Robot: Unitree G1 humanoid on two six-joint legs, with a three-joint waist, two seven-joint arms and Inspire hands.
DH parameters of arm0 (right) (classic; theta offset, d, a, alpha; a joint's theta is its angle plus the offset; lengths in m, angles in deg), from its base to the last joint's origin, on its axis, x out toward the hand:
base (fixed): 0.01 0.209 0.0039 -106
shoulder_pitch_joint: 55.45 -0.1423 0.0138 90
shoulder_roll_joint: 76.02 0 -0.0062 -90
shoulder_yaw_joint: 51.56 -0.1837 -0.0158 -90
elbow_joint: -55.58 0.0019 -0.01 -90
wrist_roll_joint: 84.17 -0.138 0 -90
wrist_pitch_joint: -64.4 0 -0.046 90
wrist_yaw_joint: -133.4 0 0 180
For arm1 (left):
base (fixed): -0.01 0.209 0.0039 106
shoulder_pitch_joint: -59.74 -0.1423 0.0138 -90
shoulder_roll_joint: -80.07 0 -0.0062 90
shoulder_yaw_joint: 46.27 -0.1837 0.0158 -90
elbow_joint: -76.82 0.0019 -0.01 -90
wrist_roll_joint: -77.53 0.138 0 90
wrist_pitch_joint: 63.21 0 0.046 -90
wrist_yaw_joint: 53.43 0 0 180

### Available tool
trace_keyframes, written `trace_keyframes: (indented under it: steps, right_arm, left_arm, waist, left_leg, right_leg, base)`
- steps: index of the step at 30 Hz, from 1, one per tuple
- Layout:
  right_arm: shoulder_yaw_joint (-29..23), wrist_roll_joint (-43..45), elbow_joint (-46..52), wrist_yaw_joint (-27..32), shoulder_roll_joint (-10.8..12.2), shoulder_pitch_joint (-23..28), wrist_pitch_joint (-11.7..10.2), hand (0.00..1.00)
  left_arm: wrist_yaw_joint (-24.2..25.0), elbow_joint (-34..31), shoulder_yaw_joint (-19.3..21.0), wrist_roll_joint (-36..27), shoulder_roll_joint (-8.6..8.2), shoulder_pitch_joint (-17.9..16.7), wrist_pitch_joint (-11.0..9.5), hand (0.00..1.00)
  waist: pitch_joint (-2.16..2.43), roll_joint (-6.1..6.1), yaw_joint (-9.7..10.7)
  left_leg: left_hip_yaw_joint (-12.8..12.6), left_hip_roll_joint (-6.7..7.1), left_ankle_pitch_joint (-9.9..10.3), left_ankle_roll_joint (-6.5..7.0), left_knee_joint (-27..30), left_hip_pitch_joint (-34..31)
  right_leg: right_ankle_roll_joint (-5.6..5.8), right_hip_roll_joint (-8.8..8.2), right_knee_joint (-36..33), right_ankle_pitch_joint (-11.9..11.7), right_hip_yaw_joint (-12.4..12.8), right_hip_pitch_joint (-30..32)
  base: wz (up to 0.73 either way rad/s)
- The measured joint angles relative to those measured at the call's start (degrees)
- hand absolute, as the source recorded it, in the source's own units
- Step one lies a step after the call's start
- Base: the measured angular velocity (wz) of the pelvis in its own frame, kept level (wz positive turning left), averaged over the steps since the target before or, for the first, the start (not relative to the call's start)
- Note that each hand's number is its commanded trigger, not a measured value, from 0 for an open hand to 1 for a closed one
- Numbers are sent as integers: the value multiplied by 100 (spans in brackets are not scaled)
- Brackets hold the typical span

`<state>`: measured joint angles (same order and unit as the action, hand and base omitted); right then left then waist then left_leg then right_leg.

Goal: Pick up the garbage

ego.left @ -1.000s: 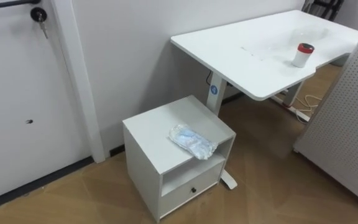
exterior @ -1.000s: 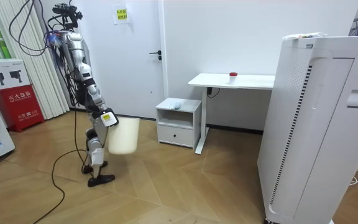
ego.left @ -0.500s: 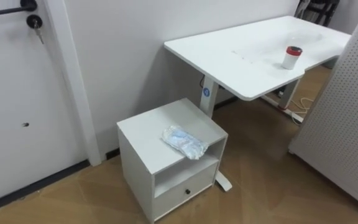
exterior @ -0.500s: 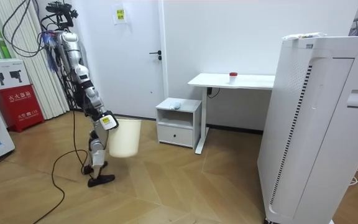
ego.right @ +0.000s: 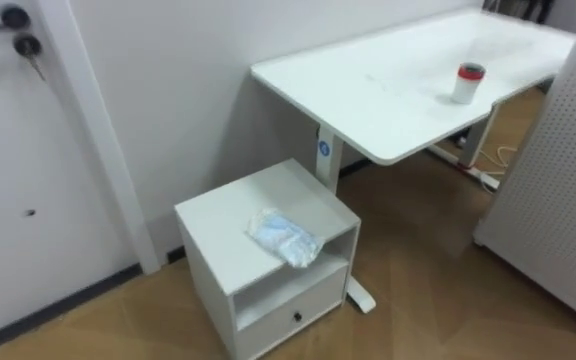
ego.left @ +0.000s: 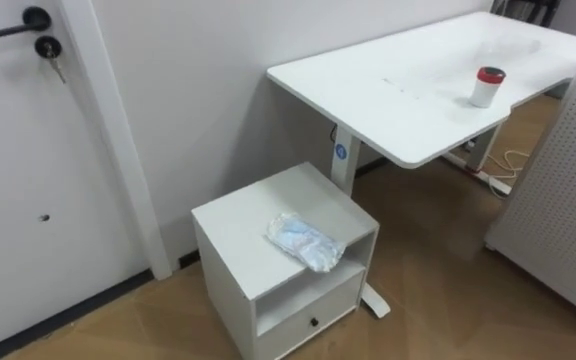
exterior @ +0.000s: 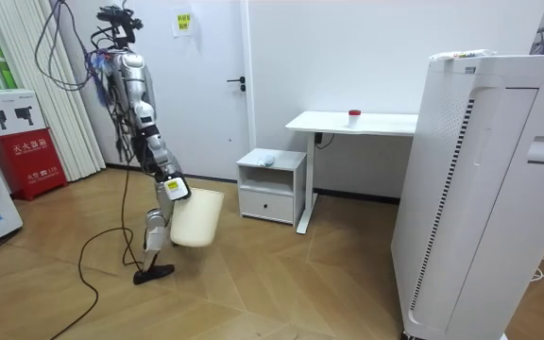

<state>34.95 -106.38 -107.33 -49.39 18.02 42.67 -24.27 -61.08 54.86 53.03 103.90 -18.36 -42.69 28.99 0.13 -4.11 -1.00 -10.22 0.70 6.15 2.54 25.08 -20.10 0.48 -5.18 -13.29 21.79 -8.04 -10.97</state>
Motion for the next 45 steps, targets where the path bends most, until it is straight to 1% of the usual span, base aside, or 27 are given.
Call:
trace_keyframes:
  steps: [1, 3, 5, 6, 7, 8, 9, 10, 11, 12, 13, 15, 17, 18, 19, 20, 21, 22, 23, 24, 25, 27, 30, 31, 33, 40, 45]
  right_arm:
    - [3, 43, -11, 34, 9, 30, 26, 100]
    - [-4, 59, 8, 38, 51, 36, 72, 100]
    - [-63, 59, 84, 118, 32, -38, 69, 100]
    - [-60, -1, 218, 161, 42, -48, 46, 100]
    - [-11, -6, 262, 179, 57, -116, -5, 100]
    - [-1, -2, 263, 175, 60, -124, -21, 100]
    - [2, 3, 291, 158, 83, -190, -58, 100]
    - [19, 15, 317, 126, 101, -268, -115, 100]
    - [39, 2, 359, 121, 104, -299, -130, 100]
    - [41, -5, 509, 110, 109, -297, -149, 100]
    - [39, -8, 619, 96, 110, -296, -155, 100]
    - [73, -24, 708, 95, 113, -303, -214, 100]
    - [111, -23, 649, 100, 113, -292, -325, 100]
    - [114, -23, 611, 90, 120, -287, -392, 100]
    - [107, -27, 585, 96, 151, -229, -478, 100]
    - [110, -23, 531, 103, 156, -227, -523, 100]
    - [206, -18, 458, 111, 161, -274, -573, 100]
    - [396, -11, 387, 98, 176, -289, -673, 100]
    - [477, -16, 347, 91, 180, -281, -720, 100]
    - [475, -17, 246, 98, 202, -282, -800, 100]
    - [447, -15, 119, 140, 250, -319, -794, 100]
    - [449, 12, 6, 103, 249, -418, -806, 100]
    - [521, 142, -31, -16, 235, -503, -893, 100]
    - [529, 150, -24, -35, 229, -505, -893, 100]
    - [572, 145, -24, -39, 193, -528, -882, 100]
    - [684, 252, -149, -132, 158, -1028, -879, 100]
    - [719, 245, -147, -154, 104, -1242, -886, 100]
  left_arm:
    - [48, 13, 5, -21, 48, -21, 2, 0]
    - [53, 32, 44, -111, 128, 38, -21, 0]
    - [47, 15, 49, -215, 94, 197, -117, 0]
    - [15, -1, 46, -238, 111, 301, -218, 0]
    - [-99, -22, 1, -295, 146, 421, -278, 0]
    - [-160, -58, -51, -323, 168, 466, -289, 0]
    - [-289, -88, -153, -327, 211, 561, -334, 0]
    - [-413, -116, -213, -340, 233, 651, -371, 0]
    - [-474, -122, -253, -332, 235, 692, -384, 0]
    - [-546, -182, -290, -320, 216, 772, -436, 0]
    - [-581, -268, -331, -336, 205, 793, -496, 0]
    - [-616, -411, -479, -466, 216, 854, -547, 0]
    - [-688, -426, -625, -629, 239, 814, -636, 0]
    - [-712, -437, -632, -690, 215, 781, -671, 0]
    - [-736, -439, -636, -757, 186, 756, -696, 0]
    - [-754, -445, -640, -790, 168, 737, -726, 0]
    - [-808, -450, -638, -866, 167, 635, -793, 0]
    - [-829, -429, -622, -972, 186, 532, -810, 0]
    - [-849, -426, -621, -1007, 181, 508, -823, 0]
    - [-869, -456, -628, -990, 173, 564, -872, 0]
    - [-970, -664, -636, -946, 176, 628, -889, 0]
    - [-1177, -909, -614, -931, 171, 590, -992, 0]
    - [-1227, -1200, -612, -919, 179, 653, -1040, 0]
    - [-1233, -1304, -612, -918, 180, 678, -1068, 0]
    - [-1396, -1550, -644, -934, 199, 962, -1191, 0]
    - [-1843, -1626, -794, -847, 229, 2151, -1393, 0]
    - [-1988, -1496, -1051, -807, 232, 2441, -1414, 0]
  waist:
    - [7, -15, -104]
    - [74, -261, -168]
    - [33, -231, -230]
    - [-21, -230, -226]
    - [-30, -131, -223]
    - [-33, -148, -224]
    - [-42, -122, -226]
    - [-49, -96, -234]
    - [-66, -66, -245]
    - [-98, 39, -242]
    - [-89, 161, -219]
    - [-85, 256, -90]
    - [-78, 266, -9]
    - [-63, 279, 72]
    - [14, 265, 195]
    - [36, 282, 207]
    - [25, 307, 154]
    - [-46, 212, 160]
    - [-66, 168, 189]
    - [-58, 186, 293]
    - [6, 145, 249]
    - [-22, 88, 157]
    - [-26, 104, 147]
    - [-33, 118, 178]
    - [-103, 228, 236]
    - [-124, 398, 345]
    - [-194, 459, 607]
  left_leg:
    - [-72, 31, -30, 184, 151, -62]
    - [-183, 280, 332, 234, 398, -28]
    - [-198, 315, 592, 365, 631, 26]
    - [-201, 322, 722, 435, 671, 162]
    - [-199, 299, 837, 460, 628, 333]
    - [-192, 300, 862, 467, 570, 443]
    - [-109, 303, 920, 465, 390, 658]
    - [-34, 279, 964, 453, 230, 819]
    - [-1, 257, 974, 443, 156, 896]
    - [54, 170, 998, 424, 38, 1055]
    - [145, 77, 1009, 404, -77, 1161]
    - [262, 0, 993, 367, -320, 1333]
    - [407, 8, 985, 315, -554, 1530]
    - [543, -3, 1003, 261, -601, 1652]
    - [615, -37, 1014, 187, -642, 1744]
    - [590, -80, 995, 124, -706, 1819]
    - [502, -131, 946, 36, -793, 1976]
    - [390, -186, 964, -102, -574, 1917]
    - [405, -191, 958, -132, -617, 1840]
    - [481, -223, 787, -219, -993, 1554]
    - [256, -236, 434, -79, -1070, 1491]
    - [100, -232, 420, -77, -1104, 1526]
    - [217, -203, 427, -82, -1177, 1594]
    - [223, -201, 431, -86, -1179, 1596]
    - [208, -196, 435, -89, -1181, 1589]
    - [165, -177, 444, -72, -1091, 1050]
    - [-20, -210, 489, -24, -753, 609]
  right_leg:
    - [44, -130, -165, 257, -3, -46]
    - [238, -438, -564, 482, -43, -27]
    - [288, -569, -1788, 439, -177, 404]
    - [326, -682, -2660, 98, -183, 689]
    - [318, -742, -3279, -442, -189, 918]
    - [308, -776, -3540, -752, -195, 1024]
    - [258, -788, -3949, -1355, -235, 1210]
    - [243, -791, -4259, -1440, -298, 1470]
    - [230, -789, -4366, -1331, -317, 1628]
    - [174, -678, -4355, -1019, -353, 1933]
    - [155, -525, -4057, -756, -360, 2239]
    - [155, -359, -3002, -597, -341, 2506]
    - [176, -251, -1404, -720, -283, 2461]
    - [190, -139, -631, -1224, -235, 2397]
    - [200, -13, -405, -1644, -159, 2302]
    - [177, 43, -339, -1661, -176, 2206]
    - [110, 116, -114, -1705, -109, 1945]
    - [94, 104, 155, -1726, 167, 1668]
    - [112, 103, 240, -1737, 345, 1576]
    - [133, 102, 278, -1724, 654, 1533]
    - [234, 81, 260, -1661, 704, 1609]
    - [262, 105, 316, -1636, 460, 1598]
    - [241, 102, 374, -1650, 198, 1527]
    - [241, 102, 371, -1650, 177, 1520]
    - [241, 101, 353, -1648, 186, 1541]
    - [193, 78, -17, -1620, 145, 2302]
    - [154, 31, -477, -1598, 249, 2892]
  base:
    - [-25]
    - [-8]
    - [13]
    - [26]
    - [24]
    - [17]
    - [7]
    - [5]
    - [0]
    - [6]
    - [12]
    - [31]
    - [44]
    - [59]
    - [55]
    - [22]
    - [-11]
    - [-4]
    - [54]
    - [65]
    - [48]
    - [-13]
    - [-25]
    - [8]
    - [3]
    - [-13]
    - [-18]
